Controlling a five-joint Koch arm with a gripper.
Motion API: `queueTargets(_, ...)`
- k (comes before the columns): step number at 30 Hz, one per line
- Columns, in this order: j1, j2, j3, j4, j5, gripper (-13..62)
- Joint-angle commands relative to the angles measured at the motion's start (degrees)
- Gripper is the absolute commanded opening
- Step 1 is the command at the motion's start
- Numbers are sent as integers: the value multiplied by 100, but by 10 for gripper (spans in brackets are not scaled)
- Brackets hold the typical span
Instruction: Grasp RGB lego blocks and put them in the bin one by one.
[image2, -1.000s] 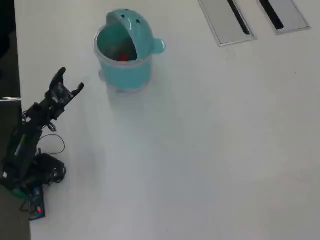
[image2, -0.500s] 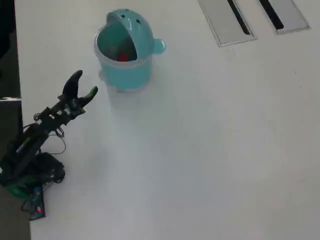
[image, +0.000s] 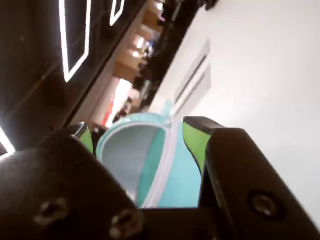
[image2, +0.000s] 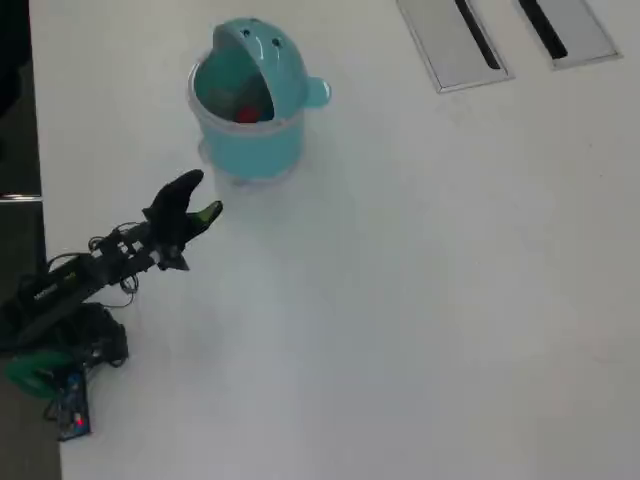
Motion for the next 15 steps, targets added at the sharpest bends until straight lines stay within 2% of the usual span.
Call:
queueTargets(1, 229, 378, -18, -993, 466, 340)
queueTargets(7, 747, 378, 949, -2522, 475, 339)
queueTargets(15, 1037, 378, 1986, -3656, 483, 339)
